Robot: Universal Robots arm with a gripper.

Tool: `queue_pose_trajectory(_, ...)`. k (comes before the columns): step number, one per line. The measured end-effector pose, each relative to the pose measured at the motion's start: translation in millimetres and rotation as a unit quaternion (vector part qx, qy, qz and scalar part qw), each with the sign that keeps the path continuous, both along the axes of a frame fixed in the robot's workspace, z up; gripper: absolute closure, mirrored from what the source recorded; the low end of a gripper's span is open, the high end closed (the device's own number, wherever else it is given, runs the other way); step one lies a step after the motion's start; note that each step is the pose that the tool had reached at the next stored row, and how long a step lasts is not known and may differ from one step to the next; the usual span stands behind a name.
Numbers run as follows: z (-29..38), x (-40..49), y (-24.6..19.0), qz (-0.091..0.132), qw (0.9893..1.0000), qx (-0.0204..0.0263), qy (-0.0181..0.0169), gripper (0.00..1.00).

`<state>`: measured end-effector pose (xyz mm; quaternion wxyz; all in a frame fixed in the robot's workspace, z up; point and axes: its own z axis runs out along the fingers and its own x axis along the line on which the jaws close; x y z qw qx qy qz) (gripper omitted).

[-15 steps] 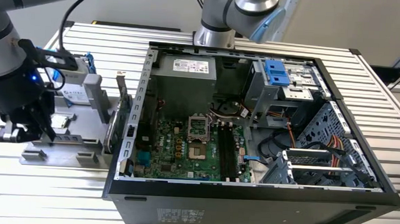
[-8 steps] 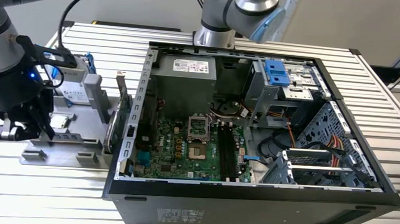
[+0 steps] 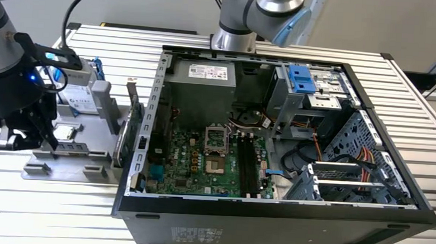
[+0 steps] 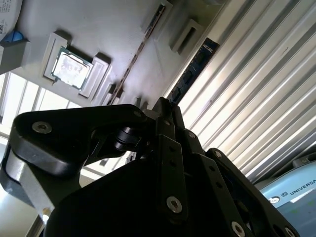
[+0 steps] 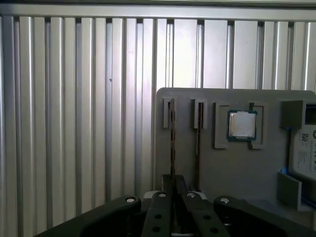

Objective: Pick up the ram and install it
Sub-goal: 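Pick up the ram and move it above insertion slot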

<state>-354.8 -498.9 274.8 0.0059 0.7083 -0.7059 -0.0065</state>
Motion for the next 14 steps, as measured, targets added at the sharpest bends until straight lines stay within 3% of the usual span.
queue_pose_trajectory(14,14.9,0.0,0.0,0.000,1.0000,0.0000,0.0000,1.00)
